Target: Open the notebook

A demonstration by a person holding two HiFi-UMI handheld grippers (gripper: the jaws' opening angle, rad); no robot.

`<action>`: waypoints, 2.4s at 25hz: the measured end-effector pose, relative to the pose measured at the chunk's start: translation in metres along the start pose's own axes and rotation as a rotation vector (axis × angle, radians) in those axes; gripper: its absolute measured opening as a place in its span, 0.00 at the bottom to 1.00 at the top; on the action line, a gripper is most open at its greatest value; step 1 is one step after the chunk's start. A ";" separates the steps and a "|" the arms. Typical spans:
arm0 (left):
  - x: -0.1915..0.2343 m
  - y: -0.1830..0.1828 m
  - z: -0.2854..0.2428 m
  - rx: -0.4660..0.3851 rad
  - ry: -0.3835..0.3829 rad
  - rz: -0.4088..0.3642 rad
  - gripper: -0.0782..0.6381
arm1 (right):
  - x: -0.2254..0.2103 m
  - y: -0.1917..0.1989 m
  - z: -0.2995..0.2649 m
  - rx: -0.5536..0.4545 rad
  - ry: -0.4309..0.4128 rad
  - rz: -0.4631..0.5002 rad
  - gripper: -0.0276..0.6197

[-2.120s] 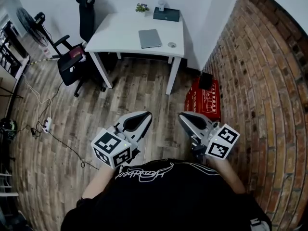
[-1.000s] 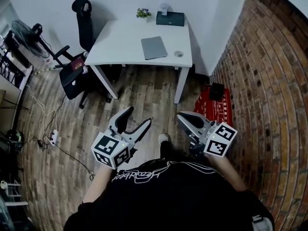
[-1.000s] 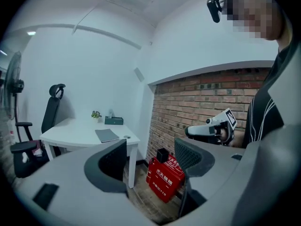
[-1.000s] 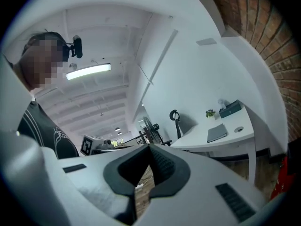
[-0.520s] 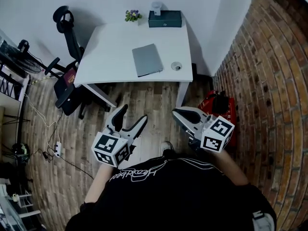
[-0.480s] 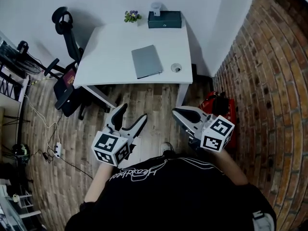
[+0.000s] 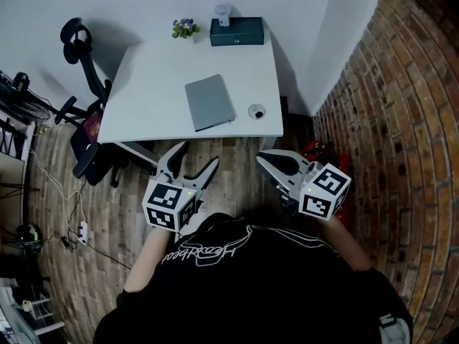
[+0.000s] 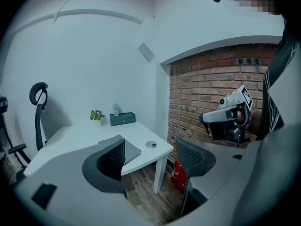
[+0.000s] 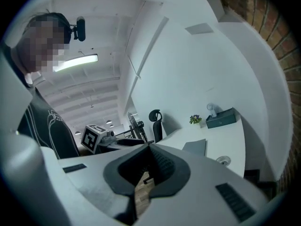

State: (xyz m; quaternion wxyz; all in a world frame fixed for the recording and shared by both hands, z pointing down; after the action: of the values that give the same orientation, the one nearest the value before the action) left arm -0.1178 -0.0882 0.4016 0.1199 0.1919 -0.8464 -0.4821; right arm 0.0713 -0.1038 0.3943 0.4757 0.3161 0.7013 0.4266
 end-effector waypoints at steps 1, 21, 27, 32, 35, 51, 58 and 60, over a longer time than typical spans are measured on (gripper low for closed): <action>0.002 0.001 -0.006 0.010 0.008 -0.003 0.58 | -0.002 0.000 -0.001 0.005 0.011 -0.007 0.05; 0.041 0.012 -0.168 0.184 0.126 -0.053 0.58 | -0.084 -0.012 0.003 -0.002 0.201 -0.118 0.05; 0.057 0.024 -0.205 0.250 0.111 -0.072 0.58 | -0.106 -0.017 -0.006 -0.013 0.217 -0.138 0.05; 0.061 0.038 -0.226 0.299 0.105 -0.095 0.58 | -0.119 -0.013 -0.011 -0.005 0.213 -0.177 0.05; 0.063 0.046 -0.235 0.321 0.083 -0.132 0.58 | -0.126 -0.010 -0.011 -0.010 0.209 -0.210 0.05; 0.071 0.058 -0.251 0.368 -0.013 -0.159 0.53 | -0.134 0.004 -0.006 0.017 0.226 -0.262 0.05; 0.067 0.055 -0.248 0.357 0.003 -0.147 0.45 | -0.130 0.003 -0.003 0.012 0.225 -0.257 0.05; 0.065 0.054 -0.247 0.354 0.008 -0.145 0.42 | -0.129 0.002 -0.003 0.011 0.224 -0.254 0.05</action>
State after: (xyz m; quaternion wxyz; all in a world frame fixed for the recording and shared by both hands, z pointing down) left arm -0.0917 -0.2827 0.5743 0.0529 0.2725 -0.9014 -0.3324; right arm 0.1134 -0.2134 0.4480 0.4432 0.1780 0.7865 0.3917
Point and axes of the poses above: the fingertips, and each gripper's own axes: z backward along the fingers, x to its left, y out of its underside, the point moved 5 cm from there along z, backward along the fingers, and after that the axes turned 6 degrees about x, right-handed, at the moved point
